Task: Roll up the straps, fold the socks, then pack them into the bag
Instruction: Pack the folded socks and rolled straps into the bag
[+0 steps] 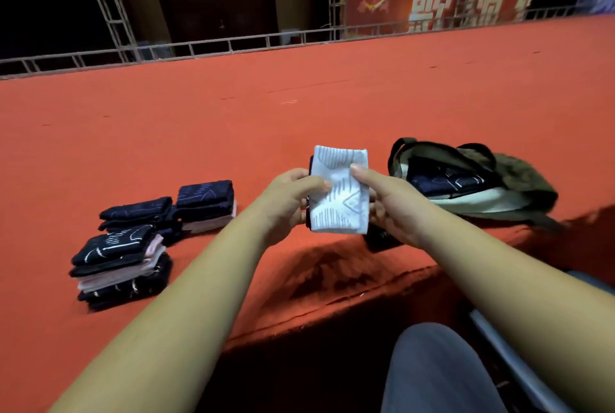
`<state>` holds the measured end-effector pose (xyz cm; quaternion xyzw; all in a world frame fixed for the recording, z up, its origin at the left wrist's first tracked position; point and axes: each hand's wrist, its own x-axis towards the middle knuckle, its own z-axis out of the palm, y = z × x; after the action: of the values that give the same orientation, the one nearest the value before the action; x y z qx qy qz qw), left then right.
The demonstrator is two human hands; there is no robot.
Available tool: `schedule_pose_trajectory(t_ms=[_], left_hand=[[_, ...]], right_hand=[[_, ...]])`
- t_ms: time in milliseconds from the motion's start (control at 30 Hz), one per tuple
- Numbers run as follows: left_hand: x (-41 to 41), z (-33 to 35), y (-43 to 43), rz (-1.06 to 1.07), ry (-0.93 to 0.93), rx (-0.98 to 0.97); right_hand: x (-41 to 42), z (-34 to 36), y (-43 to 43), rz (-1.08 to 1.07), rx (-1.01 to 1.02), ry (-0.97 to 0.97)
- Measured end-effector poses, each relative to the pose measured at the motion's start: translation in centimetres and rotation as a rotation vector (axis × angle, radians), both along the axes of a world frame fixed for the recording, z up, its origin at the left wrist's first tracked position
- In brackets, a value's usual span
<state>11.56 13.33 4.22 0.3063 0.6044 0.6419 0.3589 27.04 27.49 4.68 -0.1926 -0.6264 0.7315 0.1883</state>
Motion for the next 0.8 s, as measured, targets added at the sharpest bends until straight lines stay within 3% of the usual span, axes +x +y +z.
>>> schedule_pose_trajectory(t_ms=[233,433,500,600,700,800], left_hand=[[5.2,0.9,8.6,-0.060,-0.041,-0.002],[8.3,1.2,16.6,-0.232,0.033,-0.071],[9.0,1.3,19.8,-0.180,0.169,-0.119],[9.6,1.0,24.4,-0.149,0.564,-0.169],[10.9,1.4,28.3,-0.320,1.017,-0.290],[12.2,1.7,32.4,-0.421,1.351,-0.343]], right_hand=[[5.4,1.8,7.5,-0.076,0.077,-0.015],[10.7,2.2,15.5,-0.260,0.103,-0.082],[12.5,2.1,18.2,-0.320,0.077,-0.100],[15.2,1.5,22.3,-0.408,0.063,-0.142],[16.9,0.8,26.1,-0.418,-0.013,-0.112],[18.0,0.2,28.7,-0.335,-0.094,-0.091]])
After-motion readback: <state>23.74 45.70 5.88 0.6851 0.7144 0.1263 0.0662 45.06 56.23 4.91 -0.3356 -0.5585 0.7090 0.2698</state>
